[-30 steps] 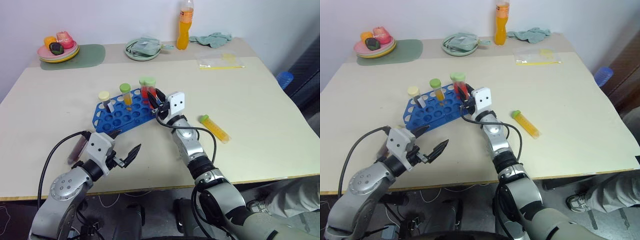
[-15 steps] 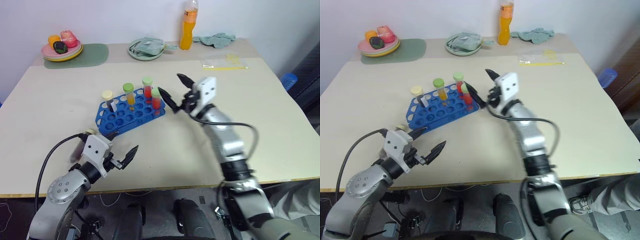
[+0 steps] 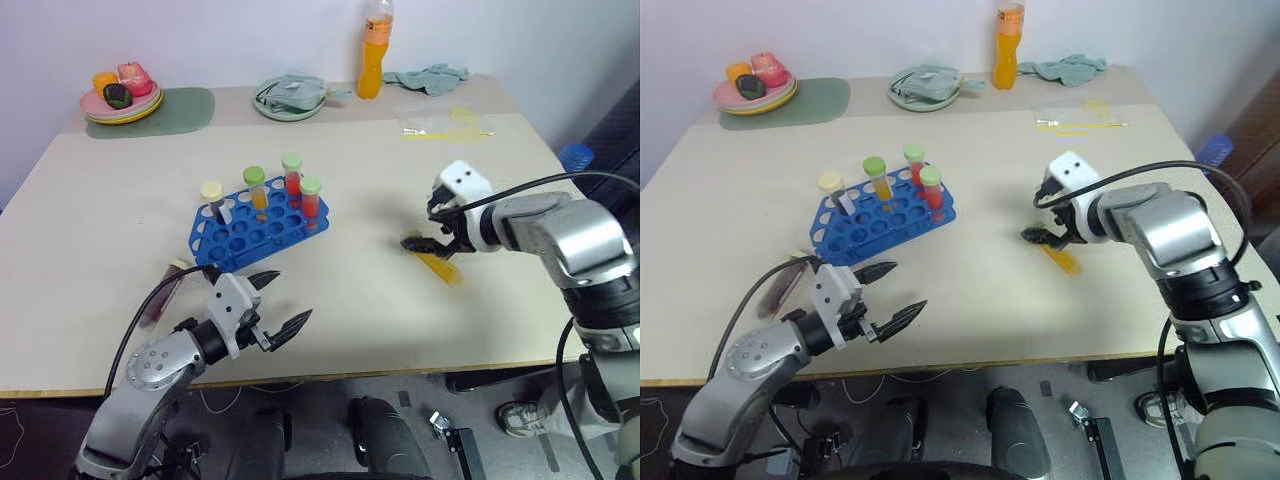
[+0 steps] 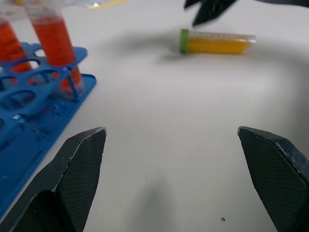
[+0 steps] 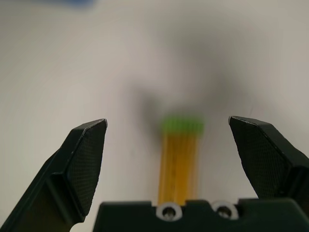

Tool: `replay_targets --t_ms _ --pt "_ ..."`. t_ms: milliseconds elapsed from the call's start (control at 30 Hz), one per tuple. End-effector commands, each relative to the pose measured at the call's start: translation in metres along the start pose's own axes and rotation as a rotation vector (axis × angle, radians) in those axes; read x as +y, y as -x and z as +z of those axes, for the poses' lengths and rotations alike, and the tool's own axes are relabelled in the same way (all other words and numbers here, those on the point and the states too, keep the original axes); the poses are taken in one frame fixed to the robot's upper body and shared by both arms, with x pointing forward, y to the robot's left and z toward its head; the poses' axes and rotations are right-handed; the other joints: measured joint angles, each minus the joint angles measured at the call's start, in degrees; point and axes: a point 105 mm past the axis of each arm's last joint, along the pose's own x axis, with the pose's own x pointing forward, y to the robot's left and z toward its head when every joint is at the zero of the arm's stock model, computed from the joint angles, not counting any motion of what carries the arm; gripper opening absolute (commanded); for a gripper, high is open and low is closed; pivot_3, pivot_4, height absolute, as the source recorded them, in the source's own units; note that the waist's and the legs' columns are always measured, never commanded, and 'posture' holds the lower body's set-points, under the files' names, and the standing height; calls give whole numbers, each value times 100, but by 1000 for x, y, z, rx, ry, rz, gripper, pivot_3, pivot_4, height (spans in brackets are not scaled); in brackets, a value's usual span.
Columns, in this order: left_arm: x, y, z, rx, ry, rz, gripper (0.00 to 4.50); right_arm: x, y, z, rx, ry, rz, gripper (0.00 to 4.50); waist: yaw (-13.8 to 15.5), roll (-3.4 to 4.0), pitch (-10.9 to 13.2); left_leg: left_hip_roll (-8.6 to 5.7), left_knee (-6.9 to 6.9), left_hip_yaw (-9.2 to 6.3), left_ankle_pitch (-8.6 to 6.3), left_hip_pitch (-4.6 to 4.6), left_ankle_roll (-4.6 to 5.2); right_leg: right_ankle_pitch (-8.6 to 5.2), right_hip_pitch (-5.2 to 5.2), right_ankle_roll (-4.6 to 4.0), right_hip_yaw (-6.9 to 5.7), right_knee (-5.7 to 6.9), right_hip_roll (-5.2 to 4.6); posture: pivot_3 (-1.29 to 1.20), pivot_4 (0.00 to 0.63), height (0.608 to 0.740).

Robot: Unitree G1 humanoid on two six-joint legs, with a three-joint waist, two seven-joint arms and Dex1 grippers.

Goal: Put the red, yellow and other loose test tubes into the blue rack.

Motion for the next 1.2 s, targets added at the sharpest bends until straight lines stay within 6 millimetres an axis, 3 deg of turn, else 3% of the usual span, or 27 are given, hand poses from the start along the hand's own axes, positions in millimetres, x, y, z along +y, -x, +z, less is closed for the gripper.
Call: replay_targets --t_ms 33,133,200,400,433,567,667,800,900,1000,1200 --pt "-5 -4 7 -40 -21 -17 4500 -16 4 6 63 -26 -69 4474 -3 1 1 0 0 0 0 0 0 0 0 0 0 0 0 0 150 740" --pt "-11 -5 6 -46 -12 -14 4500 -23 -4 -2 157 -45 -104 4474 -20 1 0 1 0 -1 0 2 0 0 -1 0 0 2 1 0 150 740" --pt "-11 -6 7 -48 -10 -4 4500 -23 -7 -3 174 -50 -90 3949 -16 1 1 1 -2 -3 0 2 0 0 -1 0 -1 2 2 0 150 740" --pt "-13 -4 10 -53 -8 25 4500 -19 -11 -1 199 -33 -58 979 -14 1 1 1 0 -3 0 1 0 1 -1 1 -1 2 1 0 150 740" --pt "-13 -3 11 -53 -7 29 4500 -20 -10 3 180 -7 -63 745 -14 1 1 1 0 -3 0 1 0 1 -1 1 -1 2 2 0 150 740" --pt "-10 1 11 -45 -6 61 4500 5 -1 33 -31 122 81 740 -15 2 1 1 -1 -3 0 1 0 0 -1 1 -1 2 2 0 150 740" --pt "-4 5 8 -31 -12 102 4500 30 8 45 -198 249 162 740 -11 2 1 2 -3 -6 -1 1 1 -1 -1 3 -2 2 4 0 150 740" --pt "23 24 3 -20 -3 262 4500 106 36 72 -702 455 383 740 -8 -5 -1 4 -2 -11 -2 -1 3 -3 1 7 -5 3 6 0 150 740" --pt "40 33 2 -19 -20 360 4500 129 26 107 -956 266 357 740 -87 -3 0 11 -2 0 -2 11 3 -3 0 6 3 13 13 0 150 740" --pt "48 36 7 -28 -40 397 4500 148 11 136 -1103 124 349 740 -47 -6 -2 11 5 -9 4 13 -7 0 0 1 1 25 17 0 150 740" --pt "53 40 19 -51 -60 442 4500 186 -25 157 -1217 75 334 740 -25 -15 -7 1 0 -9 4 6 -9 1 1 2 -2 13 2 0 150 740"
